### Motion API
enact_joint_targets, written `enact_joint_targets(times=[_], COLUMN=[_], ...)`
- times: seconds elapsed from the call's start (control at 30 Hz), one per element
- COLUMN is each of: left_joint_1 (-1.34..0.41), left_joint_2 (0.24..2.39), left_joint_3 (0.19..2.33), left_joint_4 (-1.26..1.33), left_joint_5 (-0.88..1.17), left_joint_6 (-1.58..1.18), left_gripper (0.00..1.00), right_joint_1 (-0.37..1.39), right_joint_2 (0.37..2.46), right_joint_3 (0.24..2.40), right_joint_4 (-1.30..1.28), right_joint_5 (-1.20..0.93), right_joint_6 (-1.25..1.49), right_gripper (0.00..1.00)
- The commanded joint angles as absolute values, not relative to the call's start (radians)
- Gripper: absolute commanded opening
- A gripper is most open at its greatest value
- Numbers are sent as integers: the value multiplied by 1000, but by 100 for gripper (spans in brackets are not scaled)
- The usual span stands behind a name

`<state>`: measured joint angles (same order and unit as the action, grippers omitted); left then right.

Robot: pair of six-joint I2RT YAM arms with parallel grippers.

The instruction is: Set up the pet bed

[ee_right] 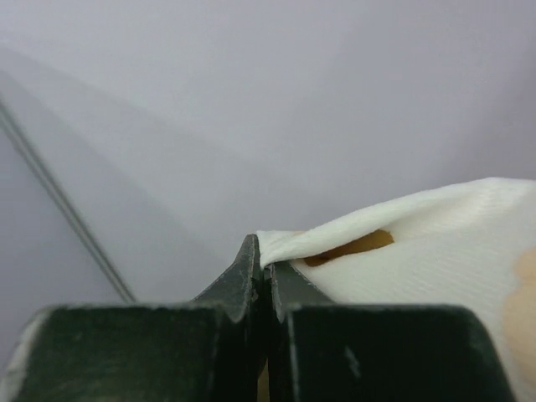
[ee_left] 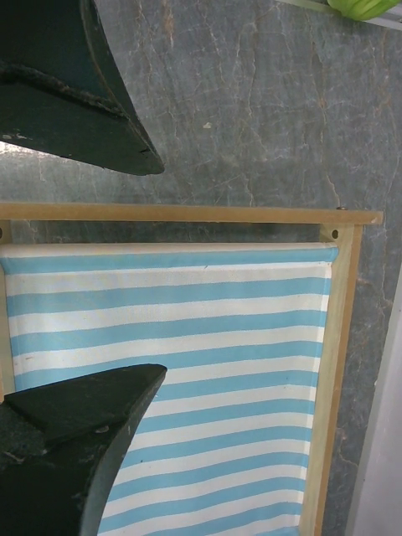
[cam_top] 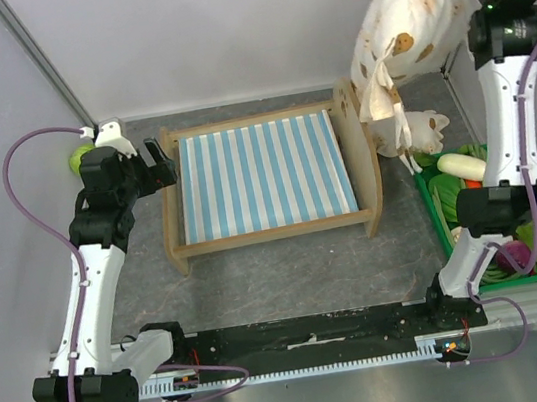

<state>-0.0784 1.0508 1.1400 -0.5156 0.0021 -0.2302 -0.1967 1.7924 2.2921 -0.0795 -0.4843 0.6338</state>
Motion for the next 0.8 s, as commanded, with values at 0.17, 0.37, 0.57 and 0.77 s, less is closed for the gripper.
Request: enact_joint_targets(times=[0.17, 0.37, 0.57, 0.77], left_joint_1=[-66, -40, -26, -23], left_joint_2=[1022, 1023, 1017, 974], left_joint_3=[1167, 1166, 1184, 1195], left_joint_4=[-500, -483, -456, -440], left_joint_5=[-34, -22, 20, 29], left_joint_6=[-299, -379, -413, -428], left_gripper=[100, 100, 100, 100], right_joint_1=[102, 284, 310, 311], right_joint_2=[1867, 1819, 1816, 1721], right_joint_3=[2522, 2505, 2530, 2220], right_joint_4=[118, 285, 419, 457], right_joint_5=[-564, -621, -646, -679], right_joint_6=[741, 776, 880, 900], right_gripper=[0, 0, 0, 0])
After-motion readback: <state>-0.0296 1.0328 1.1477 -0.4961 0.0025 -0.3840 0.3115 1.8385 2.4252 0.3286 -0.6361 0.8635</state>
